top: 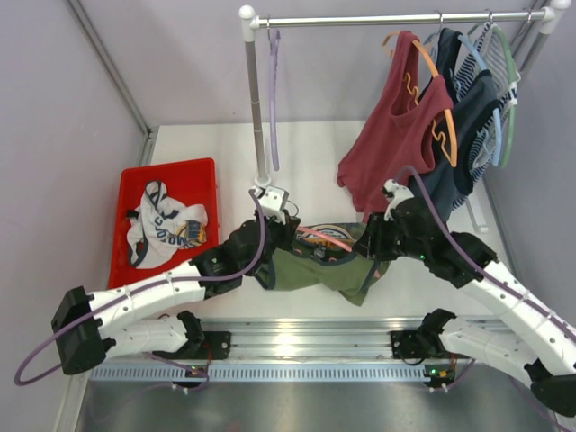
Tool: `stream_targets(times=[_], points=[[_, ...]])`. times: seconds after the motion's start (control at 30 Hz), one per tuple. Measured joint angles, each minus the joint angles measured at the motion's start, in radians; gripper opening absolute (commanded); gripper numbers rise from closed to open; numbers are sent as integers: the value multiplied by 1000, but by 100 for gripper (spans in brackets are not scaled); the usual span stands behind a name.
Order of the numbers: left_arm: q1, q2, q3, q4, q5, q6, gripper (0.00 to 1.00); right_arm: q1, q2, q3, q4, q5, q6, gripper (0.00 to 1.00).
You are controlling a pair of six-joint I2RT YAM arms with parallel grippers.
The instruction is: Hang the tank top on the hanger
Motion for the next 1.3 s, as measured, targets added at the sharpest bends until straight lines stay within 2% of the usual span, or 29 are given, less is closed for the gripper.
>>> stream_targets(times=[0.17, 0.2, 0.23, 0.27, 0.4, 0.5, 0.8, 0.9, 0.97, 1.0, 1.07, 1.1, 1.2, 1.3], points=[[0, 16, 24, -2, 7, 8, 0, 96, 71, 0, 6, 63, 0, 36], [0, 19, 26, -3, 8, 12, 0, 104, 73, 0, 6, 74, 0, 31], [0, 23, 26, -3, 8, 14, 0, 107, 73, 0, 6, 83, -1, 19], [0, 25, 27, -3, 9, 14, 0, 109, 73, 0, 5, 90, -7, 13], [0, 42, 29, -13, 14, 22, 0, 118, 73, 2, 0, 131, -7, 11], [0, 53, 40, -12, 22, 21, 0, 119, 75, 11, -2, 151, -9, 1], [-2, 98, 70, -7, 38, 17, 0, 126, 115, 56, 13, 156, -14, 3], [-8, 120, 79, 1, 44, 13, 0, 127, 127, 92, 35, 156, -13, 5], [-11, 132, 84, 3, 47, 10, 0, 127, 136, 119, 50, 156, -13, 11], [-13, 138, 86, 5, 48, 9, 0, 127, 141, 130, 55, 156, -12, 22], [-16, 143, 89, 8, 49, 7, 0, 127, 144, 133, 69, 156, -16, 36], [-17, 143, 90, 9, 50, 7, 0, 127, 144, 132, 71, 156, -21, 48], [-20, 143, 100, 5, 61, 8, 0, 127, 123, 106, 103, 139, -67, 61], [-21, 143, 119, -1, 80, 9, 0, 127, 80, 76, 137, 116, -136, 66]])
